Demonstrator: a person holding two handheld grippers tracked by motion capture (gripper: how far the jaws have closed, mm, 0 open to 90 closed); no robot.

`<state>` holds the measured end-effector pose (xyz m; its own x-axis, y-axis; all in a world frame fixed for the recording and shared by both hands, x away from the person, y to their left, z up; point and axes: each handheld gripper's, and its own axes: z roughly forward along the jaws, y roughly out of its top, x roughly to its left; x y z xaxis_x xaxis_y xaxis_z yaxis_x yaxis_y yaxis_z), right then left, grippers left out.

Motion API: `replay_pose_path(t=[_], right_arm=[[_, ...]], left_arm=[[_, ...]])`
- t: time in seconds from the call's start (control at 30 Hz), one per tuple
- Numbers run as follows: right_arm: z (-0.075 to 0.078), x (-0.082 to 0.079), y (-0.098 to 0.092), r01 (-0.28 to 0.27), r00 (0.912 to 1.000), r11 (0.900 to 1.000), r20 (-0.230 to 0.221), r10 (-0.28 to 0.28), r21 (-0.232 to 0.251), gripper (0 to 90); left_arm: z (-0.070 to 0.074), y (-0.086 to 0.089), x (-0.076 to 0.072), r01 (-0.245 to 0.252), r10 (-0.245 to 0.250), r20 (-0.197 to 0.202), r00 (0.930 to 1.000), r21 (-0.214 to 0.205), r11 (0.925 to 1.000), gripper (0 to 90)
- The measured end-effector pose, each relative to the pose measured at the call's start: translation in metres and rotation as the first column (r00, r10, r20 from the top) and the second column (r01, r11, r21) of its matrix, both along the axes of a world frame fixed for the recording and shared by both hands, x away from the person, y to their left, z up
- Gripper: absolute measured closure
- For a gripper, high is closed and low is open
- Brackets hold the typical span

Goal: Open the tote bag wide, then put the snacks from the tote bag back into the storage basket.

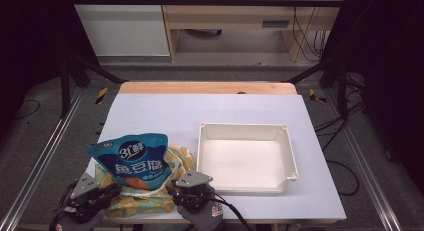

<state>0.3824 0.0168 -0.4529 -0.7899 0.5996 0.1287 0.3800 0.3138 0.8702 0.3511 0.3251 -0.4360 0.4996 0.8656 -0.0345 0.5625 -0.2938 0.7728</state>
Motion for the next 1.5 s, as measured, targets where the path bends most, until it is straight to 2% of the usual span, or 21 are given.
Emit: replay_pose_path(t=[0.1,0.17,0.23,0.37,0.6,0.77,0.93,1.03,1.37,1.5], right_arm=[[0.011,0.000,-0.007,-0.002,0.9996,0.9994,0.027,0.001,0.035,64.4],[0.017,0.001,-0.012,0.004,0.9988,0.9987,0.048,-0.006,0.050,62.0],[0.025,0.002,-0.018,0.007,0.9981,0.9967,0.060,-0.011,0.081,59.7],[0.036,0.004,-0.027,0.019,0.9958,0.9947,0.087,-0.028,0.101,55.9],[0.050,0.010,-0.037,0.034,0.9908,0.9907,0.126,-0.050,0.131,49.4],[0.058,0.013,-0.038,0.024,0.9891,0.9905,0.140,-0.044,0.136,46.5],[0.072,0.016,-0.041,0.002,0.9873,0.9870,0.156,-0.027,0.161,44.7],[0.082,0.019,-0.042,0.001,0.9866,0.9835,0.160,-0.030,0.181,43.8],[0.103,0.021,-0.039,-0.011,0.9788,0.9838,0.203,-0.026,0.179,43.4],[0.108,0.022,-0.038,-0.009,0.9763,0.9819,0.214,-0.032,0.189,43.5]], left_arm=[[0.008,0.005,-0.004,0.004,-0.003,0.038,0.9993,-0.029,0.9996,71.6],[0.014,0.010,-0.008,-0.001,0.006,0.073,0.9973,-0.070,0.9975,69.0],[0.019,0.013,-0.010,0.000,0.008,0.093,0.9956,-0.086,0.9963,66.4],[0.032,0.017,-0.017,-0.006,0.027,0.151,0.9882,-0.139,0.9903,60.5],[0.048,0.023,-0.019,-0.008,0.049,0.216,0.9751,-0.188,0.9822,51.1],[0.063,0.024,-0.019,-0.006,0.057,0.254,0.9655,-0.194,0.9810,46.9],[0.076,0.019,-0.020,0.006,0.052,0.295,0.9542,-0.193,0.9812,44.9],[0.082,0.017,-0.019,0.009,0.052,0.310,0.9494,-0.194,0.9809,43.5],[0.100,0.015,-0.014,0.012,0.064,0.353,0.9336,-0.210,0.9777,43.0],[0.104,0.015,-0.011,0.009,0.070,0.357,0.9313,-0.214,0.9768,43.0]])
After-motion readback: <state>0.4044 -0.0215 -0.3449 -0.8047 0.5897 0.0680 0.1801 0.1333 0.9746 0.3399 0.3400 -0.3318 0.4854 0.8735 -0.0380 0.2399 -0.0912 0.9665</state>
